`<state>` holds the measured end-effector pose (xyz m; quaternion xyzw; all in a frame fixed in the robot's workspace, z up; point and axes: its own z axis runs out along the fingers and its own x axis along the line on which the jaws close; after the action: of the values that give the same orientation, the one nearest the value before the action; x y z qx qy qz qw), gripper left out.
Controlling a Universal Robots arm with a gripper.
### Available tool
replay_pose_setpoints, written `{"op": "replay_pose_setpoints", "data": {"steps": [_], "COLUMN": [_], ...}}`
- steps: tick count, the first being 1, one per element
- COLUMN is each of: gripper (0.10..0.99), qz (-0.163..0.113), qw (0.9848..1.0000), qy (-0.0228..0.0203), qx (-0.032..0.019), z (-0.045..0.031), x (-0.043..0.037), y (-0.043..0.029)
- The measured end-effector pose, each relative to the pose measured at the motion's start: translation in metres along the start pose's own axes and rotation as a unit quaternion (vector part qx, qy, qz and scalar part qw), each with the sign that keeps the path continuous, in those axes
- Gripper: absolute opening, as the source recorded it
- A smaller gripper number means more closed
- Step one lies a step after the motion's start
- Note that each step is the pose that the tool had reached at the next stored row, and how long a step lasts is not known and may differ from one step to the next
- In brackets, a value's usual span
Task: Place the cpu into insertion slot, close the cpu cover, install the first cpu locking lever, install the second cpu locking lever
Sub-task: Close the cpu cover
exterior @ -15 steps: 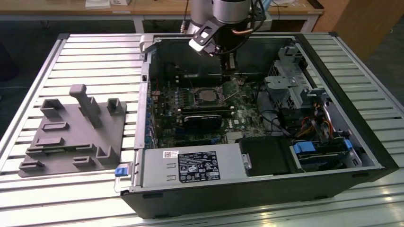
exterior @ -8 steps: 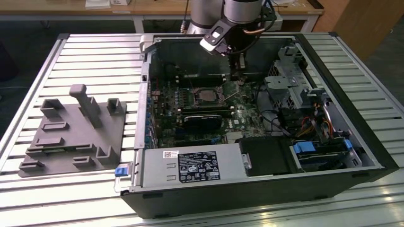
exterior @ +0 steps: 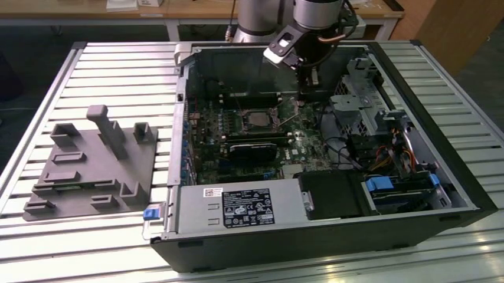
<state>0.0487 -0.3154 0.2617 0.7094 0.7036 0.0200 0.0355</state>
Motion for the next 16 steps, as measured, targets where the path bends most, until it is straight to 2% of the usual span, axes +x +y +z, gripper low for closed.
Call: {"op": "replay_pose_setpoints", "data": {"steps": [3, 6, 16], "gripper": [0.106, 0.106, 0.106], "qz": [0.0, 0.0, 0.0], "qw": [1.0, 1.0, 1.0], "qy": [0.0001, 0.0001, 0.0], "qx": [0.0, 0.0, 0.0], "z": [0.0007, 0.0022, 0.0177], "x": [0.0001, 0.0001, 0.0005], "y": [0.0068, 0.0105, 0.0127]}}
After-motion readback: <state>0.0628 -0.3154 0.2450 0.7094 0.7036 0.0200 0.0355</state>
